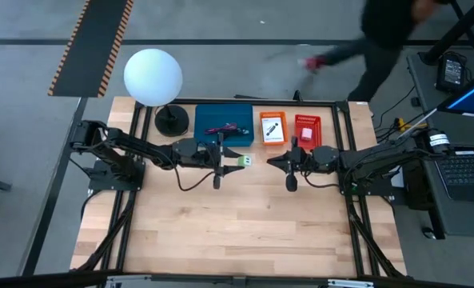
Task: Pick and place items into bin
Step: Put the light green charger adapter into the red bin
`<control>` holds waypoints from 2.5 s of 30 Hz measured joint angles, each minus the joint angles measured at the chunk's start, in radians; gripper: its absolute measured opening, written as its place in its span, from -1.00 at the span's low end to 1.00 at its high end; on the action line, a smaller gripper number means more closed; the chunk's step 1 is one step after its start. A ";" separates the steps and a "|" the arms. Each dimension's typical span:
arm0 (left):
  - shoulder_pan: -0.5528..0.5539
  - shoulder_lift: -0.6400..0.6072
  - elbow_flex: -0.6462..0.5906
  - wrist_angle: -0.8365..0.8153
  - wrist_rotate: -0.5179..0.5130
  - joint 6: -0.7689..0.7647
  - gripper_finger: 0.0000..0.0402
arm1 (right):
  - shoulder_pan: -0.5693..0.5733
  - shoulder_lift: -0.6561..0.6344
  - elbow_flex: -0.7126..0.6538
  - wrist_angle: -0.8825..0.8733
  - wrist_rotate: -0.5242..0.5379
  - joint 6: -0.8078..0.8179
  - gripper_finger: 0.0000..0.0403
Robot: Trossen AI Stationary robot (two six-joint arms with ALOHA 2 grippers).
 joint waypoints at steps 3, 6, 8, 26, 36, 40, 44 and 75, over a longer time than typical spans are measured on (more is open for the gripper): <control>0.000 0.000 0.000 0.008 0.000 -0.002 -0.28 | 0.000 0.000 0.000 0.008 0.000 -0.002 -1.00; 0.000 0.000 0.000 0.007 0.000 -0.002 -0.28 | 0.000 0.000 0.000 0.024 -0.001 -0.004 -1.00; 0.000 0.000 0.000 0.006 -0.001 -0.003 -0.28 | 0.000 0.000 0.000 0.048 -0.008 -0.020 -0.98; -0.029 0.000 0.000 0.036 -0.007 -0.006 -0.28 | 0.009 0.000 0.000 0.200 -0.106 -0.063 -0.15; -0.036 0.012 0.005 0.078 -0.012 -0.014 -0.28 | 0.020 0.078 0.009 0.311 -0.108 -0.032 0.07; -0.035 0.060 0.042 0.076 -0.026 -0.015 -0.28 | 0.024 0.158 0.065 0.320 -0.109 -0.078 0.07; -0.035 0.096 0.071 0.073 -0.026 -0.013 -0.28 | 0.024 0.222 0.122 0.320 -0.108 -0.121 0.08; -0.039 0.098 0.079 0.080 -0.011 -0.021 -0.28 | 0.046 0.255 0.177 0.332 -0.151 -0.208 -0.45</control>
